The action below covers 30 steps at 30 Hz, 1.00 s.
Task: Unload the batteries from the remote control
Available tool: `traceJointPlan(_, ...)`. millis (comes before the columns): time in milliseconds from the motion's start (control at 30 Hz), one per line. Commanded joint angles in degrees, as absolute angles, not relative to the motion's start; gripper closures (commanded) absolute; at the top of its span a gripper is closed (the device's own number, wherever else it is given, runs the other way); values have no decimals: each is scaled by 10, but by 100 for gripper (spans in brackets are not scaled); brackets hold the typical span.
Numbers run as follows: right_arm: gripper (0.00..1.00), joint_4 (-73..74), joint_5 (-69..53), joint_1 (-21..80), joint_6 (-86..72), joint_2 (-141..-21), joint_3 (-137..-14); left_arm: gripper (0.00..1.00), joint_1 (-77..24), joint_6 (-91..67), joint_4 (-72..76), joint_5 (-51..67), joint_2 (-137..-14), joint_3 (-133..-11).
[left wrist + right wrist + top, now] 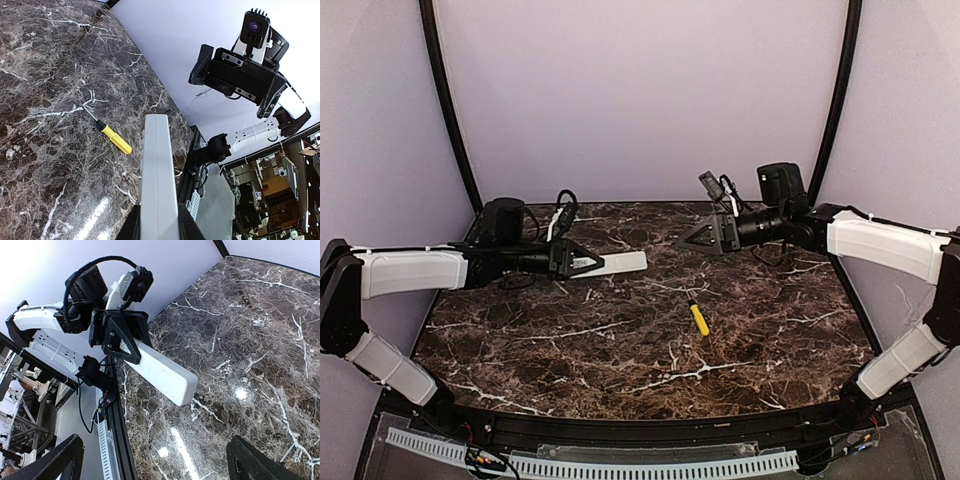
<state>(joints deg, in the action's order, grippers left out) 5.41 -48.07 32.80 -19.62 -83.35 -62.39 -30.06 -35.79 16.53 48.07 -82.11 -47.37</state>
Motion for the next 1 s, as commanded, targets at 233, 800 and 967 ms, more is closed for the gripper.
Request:
traceJointPlan(233,2,-75,-574,322,-271,-871,-613,100,-295,-423,278,534,-859,-477)
traceJointPlan(800,9,-116,-526,373,-345,-963,-656,100,-295,-519,438,570,-915,-475)
traceJointPlan(967,14,-117,-530,383,-345,-980,-677,100,-295,-537,474,583,-920,-469)
